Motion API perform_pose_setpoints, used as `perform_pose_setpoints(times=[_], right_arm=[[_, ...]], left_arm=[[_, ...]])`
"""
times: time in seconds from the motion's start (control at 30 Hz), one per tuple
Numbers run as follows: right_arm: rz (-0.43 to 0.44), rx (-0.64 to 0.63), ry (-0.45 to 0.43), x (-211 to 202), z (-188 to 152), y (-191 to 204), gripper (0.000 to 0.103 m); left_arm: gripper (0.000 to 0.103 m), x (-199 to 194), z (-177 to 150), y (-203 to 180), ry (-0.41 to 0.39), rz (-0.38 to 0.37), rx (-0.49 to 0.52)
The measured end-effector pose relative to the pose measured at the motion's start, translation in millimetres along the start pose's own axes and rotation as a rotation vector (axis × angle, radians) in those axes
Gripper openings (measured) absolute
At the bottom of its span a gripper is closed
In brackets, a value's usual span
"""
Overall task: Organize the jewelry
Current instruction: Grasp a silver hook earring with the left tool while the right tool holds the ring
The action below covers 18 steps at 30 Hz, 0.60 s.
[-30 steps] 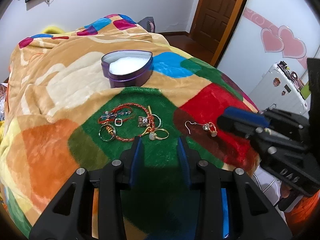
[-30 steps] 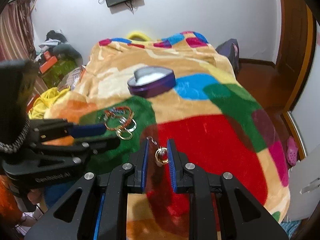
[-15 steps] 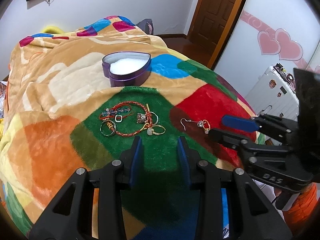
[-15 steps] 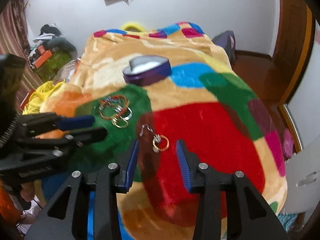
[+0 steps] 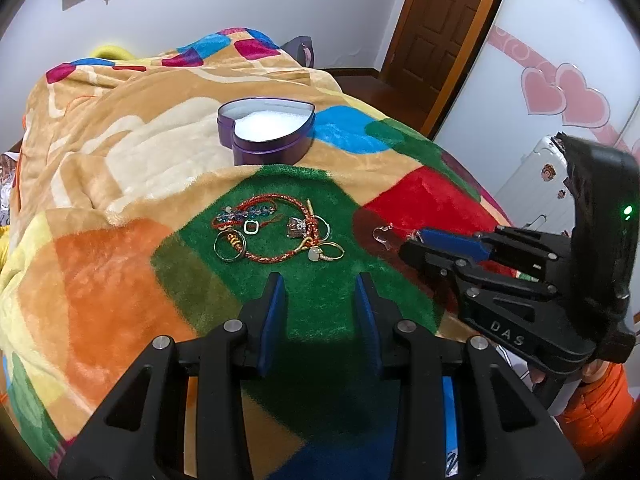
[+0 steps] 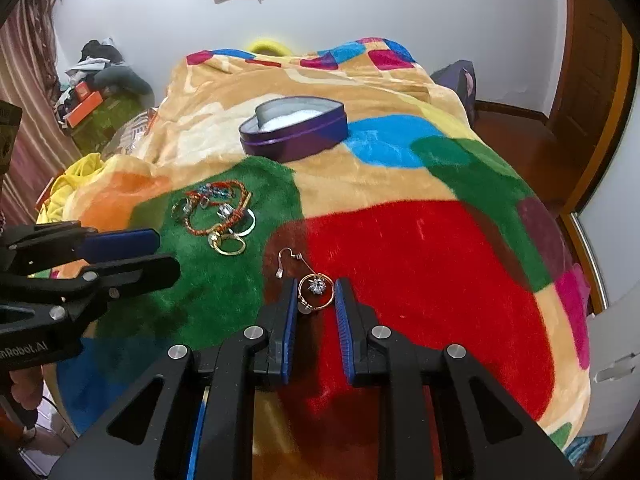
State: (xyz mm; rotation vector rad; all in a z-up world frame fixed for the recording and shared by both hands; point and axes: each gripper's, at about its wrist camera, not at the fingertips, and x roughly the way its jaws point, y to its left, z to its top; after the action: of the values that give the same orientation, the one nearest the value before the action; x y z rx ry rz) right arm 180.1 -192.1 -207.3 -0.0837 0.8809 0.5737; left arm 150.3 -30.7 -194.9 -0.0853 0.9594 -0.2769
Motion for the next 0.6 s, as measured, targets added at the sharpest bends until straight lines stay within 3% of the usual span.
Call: perform_pose_setpoints(times=[0.37, 0.6], right_arm=[[0.011, -0.067, -0.115, -32.7, 19.8, 27.0, 0.017], [-0.039, -0.040, -0.138, -41.0, 18.3, 17.8, 0.017]], left_arm=[[0.036, -8.8, -2.4, -1.7, -0.020, -0.018, 0.004], [0.036, -4.1, 0.7, -10.5, -0.011, -0.054, 0.020]])
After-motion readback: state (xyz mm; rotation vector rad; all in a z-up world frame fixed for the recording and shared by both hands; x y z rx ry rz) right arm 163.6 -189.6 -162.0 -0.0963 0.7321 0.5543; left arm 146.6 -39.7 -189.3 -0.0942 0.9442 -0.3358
